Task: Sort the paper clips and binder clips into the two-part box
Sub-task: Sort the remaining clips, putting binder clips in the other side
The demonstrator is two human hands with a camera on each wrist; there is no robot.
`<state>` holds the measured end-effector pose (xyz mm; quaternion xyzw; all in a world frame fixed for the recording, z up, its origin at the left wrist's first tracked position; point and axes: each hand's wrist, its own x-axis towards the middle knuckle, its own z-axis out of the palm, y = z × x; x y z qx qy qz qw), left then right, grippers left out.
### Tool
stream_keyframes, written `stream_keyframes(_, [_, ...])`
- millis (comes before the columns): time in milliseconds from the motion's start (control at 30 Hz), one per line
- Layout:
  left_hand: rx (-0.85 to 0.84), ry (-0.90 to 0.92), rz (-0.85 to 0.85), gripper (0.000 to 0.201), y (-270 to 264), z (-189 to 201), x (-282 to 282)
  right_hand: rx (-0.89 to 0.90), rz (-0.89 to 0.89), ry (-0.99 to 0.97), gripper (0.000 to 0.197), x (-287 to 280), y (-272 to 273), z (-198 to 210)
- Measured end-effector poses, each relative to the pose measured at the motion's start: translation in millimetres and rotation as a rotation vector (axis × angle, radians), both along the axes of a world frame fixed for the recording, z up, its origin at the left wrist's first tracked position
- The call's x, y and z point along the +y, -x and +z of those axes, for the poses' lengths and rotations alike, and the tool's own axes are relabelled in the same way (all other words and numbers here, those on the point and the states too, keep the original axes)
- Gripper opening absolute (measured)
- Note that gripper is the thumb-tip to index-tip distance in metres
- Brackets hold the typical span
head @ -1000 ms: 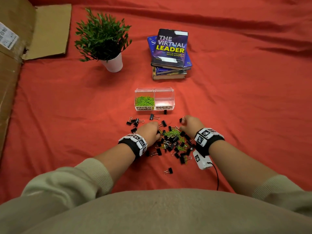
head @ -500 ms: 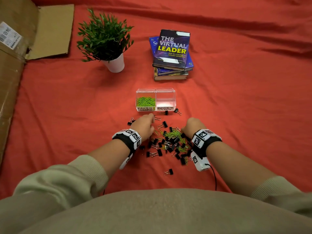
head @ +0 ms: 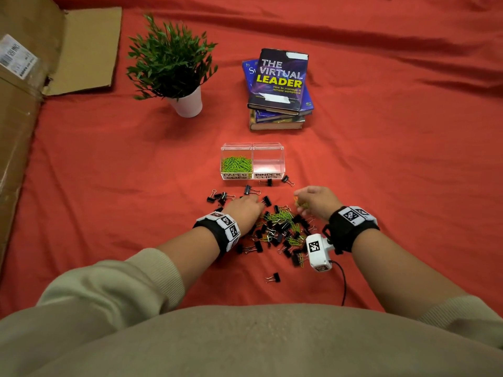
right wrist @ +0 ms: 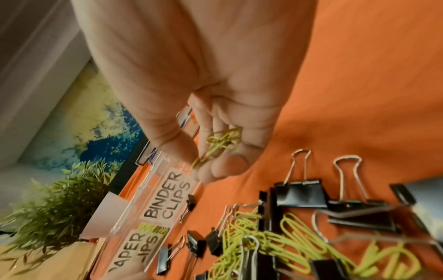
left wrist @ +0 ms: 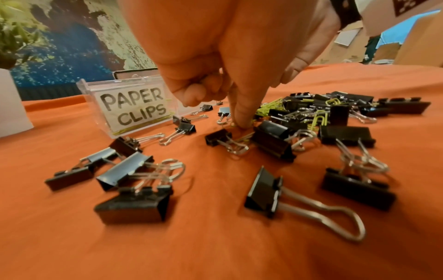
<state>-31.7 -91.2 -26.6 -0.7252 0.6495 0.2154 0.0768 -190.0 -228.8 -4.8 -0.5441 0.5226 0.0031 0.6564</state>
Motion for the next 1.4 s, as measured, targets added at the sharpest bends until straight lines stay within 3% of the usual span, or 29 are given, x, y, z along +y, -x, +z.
stream_keyframes(100, [-0.051, -0.004, -0.033, 0.032, 3.3, -1.3, 1.8, 0.017, 0.027, -0.058, 0.019, 0.1, -0.6, -1.4])
stream_keyframes(200, [-0.051, -0.006, 0.001, 0.029, 2.9, -5.0, 3.5, 0.146, 0.212, 0.073, 0.013, 9.2, -7.0, -9.1])
stream_keyframes(433, [0.366, 0.109, 0.431, 0.011, -7.0, -1.7, 11.9, 0.538, 0.679, 0.602, 0.028, 29.5, -26.8, -16.0])
stream_keyframes(667, [0.579, 0.172, 0.598, 0.005, -11.8, 5.6, 12.9, 0.491, 0.810, 0.769, 0.026, 41.7, -29.6, -25.6])
stream_keyframes(800, [0.691, 0.151, 0.697, 0.024, -12.0, 5.3, 9.9, 0.436, 0.834, 0.810, 0.021, 44.8, -29.0, -27.7])
stream_keyframes(900, [0.781, 0.128, 0.800, 0.029, -8.8, 5.1, 5.2, 0.368, 0.748, 0.710, 0.012, 40.7, -26.7, -24.2])
stream_keyframes(1100, [0.948, 0.077, 0.950, 0.028, 0.7, 3.8, -10.8, 0.128, 0.295, 0.201, 0.009, 12.0, -7.0, -7.8])
stream_keyframes(1233, [0.666, 0.053, 0.637, 0.010, 10.6, 6.6, -16.7, -0.047, 0.088, -0.029, 0.008, -0.1, 2.5, -1.2])
stream_keyframes(1333, [0.412, 0.007, 0.281, 0.024, 10.5, 3.8, -14.6, -0.155, -0.027, -0.168, 0.010, -3.4, 3.2, 0.5])
stream_keyframes(1400, [0.306, -0.006, 0.168, 0.031, 7.7, 0.0, -11.4, -0.197, -0.070, -0.205, 0.009, -5.9, 0.8, 4.1])
